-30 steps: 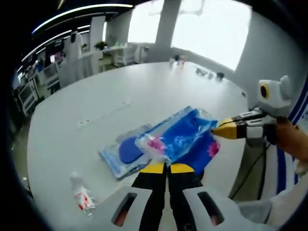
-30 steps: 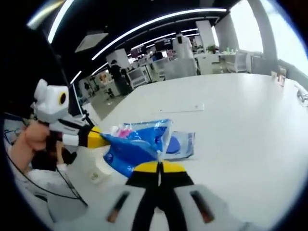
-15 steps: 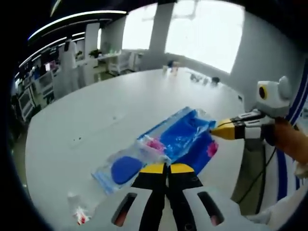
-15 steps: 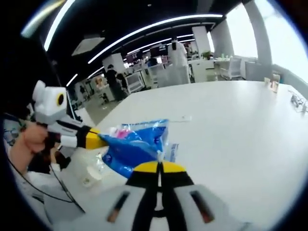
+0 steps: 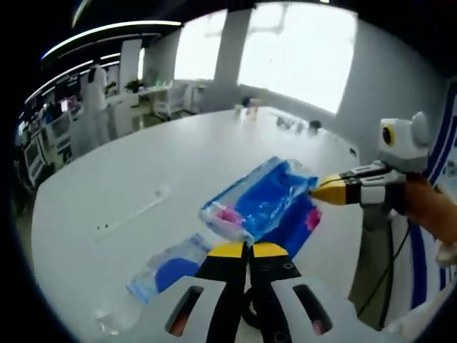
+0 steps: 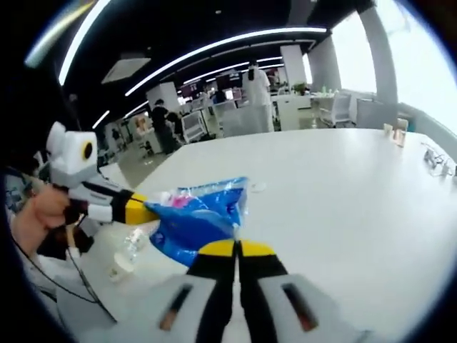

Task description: Arrange the tabletop items into an orderly group along one side of the table until the central work area is clear of visible clutter.

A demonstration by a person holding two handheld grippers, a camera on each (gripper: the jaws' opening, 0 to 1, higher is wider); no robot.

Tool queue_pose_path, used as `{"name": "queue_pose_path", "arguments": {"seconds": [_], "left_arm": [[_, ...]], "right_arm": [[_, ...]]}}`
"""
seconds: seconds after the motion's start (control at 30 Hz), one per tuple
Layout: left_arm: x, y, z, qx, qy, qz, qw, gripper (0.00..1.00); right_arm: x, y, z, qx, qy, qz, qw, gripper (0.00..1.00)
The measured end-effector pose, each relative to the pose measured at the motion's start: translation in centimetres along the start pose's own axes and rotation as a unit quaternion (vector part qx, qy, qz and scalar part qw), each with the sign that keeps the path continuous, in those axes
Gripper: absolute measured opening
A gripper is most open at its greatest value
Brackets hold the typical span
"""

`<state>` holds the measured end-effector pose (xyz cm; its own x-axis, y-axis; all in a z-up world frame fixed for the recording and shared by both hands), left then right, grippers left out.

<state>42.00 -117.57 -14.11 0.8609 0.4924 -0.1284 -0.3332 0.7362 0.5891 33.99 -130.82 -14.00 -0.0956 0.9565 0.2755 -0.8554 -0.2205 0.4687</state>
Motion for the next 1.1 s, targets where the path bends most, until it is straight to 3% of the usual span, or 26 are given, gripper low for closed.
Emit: {"name": "queue_pose_path", "arguments": {"seconds": [0.4,0.83,1.1], "left_arm": [[-0.1,-3.9,1.1,-0.011,0.009,0.000,0.9999,0.00],[0.2,-9.1,-0.7,0.006,0.018,0.010,0.9998,0.00],[0.8,-12.0,-3.3,0.032,0.029,0.023,0.9988,0.00]], "right_arm": [[-3.6,-1.2,0.6,0.005,0.007,-0.018,0.9998,0.00],[-7.6,-3.7,-1.4,0.036,0.013,-0.028,0.9989,0.00],[-9.4,-5.9,-3.6,0.059,0.006,-0.022,0.9980,0.00]]}}
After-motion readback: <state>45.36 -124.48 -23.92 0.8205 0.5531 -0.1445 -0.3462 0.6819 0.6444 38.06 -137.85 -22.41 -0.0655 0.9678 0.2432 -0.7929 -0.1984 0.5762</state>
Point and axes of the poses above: the point that each gripper's makers call its tool centre point, and the gripper's own axes: y roughly backward along the fingers, x roughly to its left, z roughly out of its top, the point moved 4 cm from there along y, roughly backward along the fingers, and after that the axes turned 6 degrees about z, right-handed, at the moved point
